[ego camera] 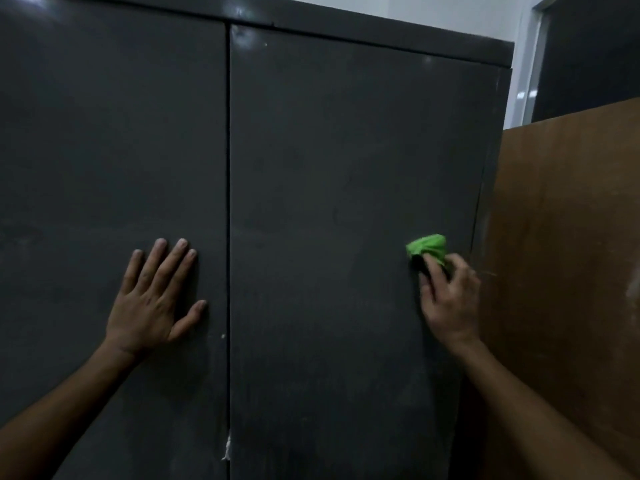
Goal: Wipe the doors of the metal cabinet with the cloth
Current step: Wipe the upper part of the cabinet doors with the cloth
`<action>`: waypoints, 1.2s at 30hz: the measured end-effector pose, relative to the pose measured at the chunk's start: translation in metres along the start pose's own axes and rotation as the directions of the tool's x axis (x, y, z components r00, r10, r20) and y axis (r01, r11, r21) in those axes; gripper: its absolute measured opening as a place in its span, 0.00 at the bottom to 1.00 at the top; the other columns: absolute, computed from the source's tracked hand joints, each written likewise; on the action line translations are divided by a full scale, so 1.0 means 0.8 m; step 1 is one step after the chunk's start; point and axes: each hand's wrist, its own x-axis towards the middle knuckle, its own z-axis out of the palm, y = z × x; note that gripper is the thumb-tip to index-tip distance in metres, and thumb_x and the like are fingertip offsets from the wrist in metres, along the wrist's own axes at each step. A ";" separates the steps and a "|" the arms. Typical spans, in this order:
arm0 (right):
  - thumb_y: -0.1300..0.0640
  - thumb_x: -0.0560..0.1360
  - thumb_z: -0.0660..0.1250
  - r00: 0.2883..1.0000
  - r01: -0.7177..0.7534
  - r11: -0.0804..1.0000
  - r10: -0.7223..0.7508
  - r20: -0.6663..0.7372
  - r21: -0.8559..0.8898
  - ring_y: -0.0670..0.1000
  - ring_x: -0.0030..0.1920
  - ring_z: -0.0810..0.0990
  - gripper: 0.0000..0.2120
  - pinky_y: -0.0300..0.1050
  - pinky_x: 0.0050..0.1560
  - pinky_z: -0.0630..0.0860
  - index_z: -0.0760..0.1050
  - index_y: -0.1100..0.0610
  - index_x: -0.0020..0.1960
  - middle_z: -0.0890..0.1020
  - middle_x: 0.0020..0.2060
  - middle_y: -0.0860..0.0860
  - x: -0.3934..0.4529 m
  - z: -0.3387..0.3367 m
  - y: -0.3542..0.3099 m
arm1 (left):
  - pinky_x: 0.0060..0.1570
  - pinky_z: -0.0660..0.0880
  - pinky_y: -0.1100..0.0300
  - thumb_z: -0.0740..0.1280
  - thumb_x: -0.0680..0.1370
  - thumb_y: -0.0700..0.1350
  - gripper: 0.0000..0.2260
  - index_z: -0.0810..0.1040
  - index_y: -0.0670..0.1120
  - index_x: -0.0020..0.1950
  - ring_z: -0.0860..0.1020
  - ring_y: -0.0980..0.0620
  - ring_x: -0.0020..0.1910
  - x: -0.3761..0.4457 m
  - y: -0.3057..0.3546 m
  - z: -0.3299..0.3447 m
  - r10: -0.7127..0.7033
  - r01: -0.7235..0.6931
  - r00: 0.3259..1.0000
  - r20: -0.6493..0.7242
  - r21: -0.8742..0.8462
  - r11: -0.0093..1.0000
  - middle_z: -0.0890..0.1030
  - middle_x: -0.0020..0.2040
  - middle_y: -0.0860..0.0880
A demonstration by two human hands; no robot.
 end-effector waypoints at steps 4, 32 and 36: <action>0.51 0.81 0.57 0.820 -0.533 0.798 0.569 -0.061 0.280 0.63 0.52 0.73 0.21 0.53 0.54 0.72 0.69 0.59 0.71 0.69 0.58 0.65 0.049 -0.004 0.013 | 0.79 0.49 0.40 0.57 0.77 0.62 0.38 0.58 0.39 0.80 0.54 0.39 0.81 0.001 0.001 0.001 -0.006 0.006 1.000 0.006 0.003 1.000 0.58 0.81 0.40; 0.51 0.75 0.60 0.985 0.172 0.982 -0.173 0.007 0.083 0.61 0.49 0.74 0.20 0.49 0.48 0.64 0.69 0.52 0.67 0.69 0.56 0.59 0.038 0.002 -0.023 | 0.79 0.48 0.41 0.57 0.77 0.61 0.37 0.58 0.41 0.81 0.53 0.40 0.81 0.002 0.005 0.000 -0.018 0.019 1.000 -0.025 0.005 1.000 0.58 0.81 0.40; 0.49 0.79 0.60 0.957 -0.238 0.946 0.267 -0.112 0.221 0.58 0.53 0.69 0.18 0.41 0.50 0.58 0.73 0.52 0.67 0.72 0.57 0.60 0.125 0.003 -0.085 | 0.79 0.49 0.41 0.58 0.77 0.61 0.37 0.57 0.41 0.81 0.54 0.39 0.81 0.001 0.003 0.003 -0.004 0.005 0.999 -0.043 0.013 1.000 0.57 0.81 0.41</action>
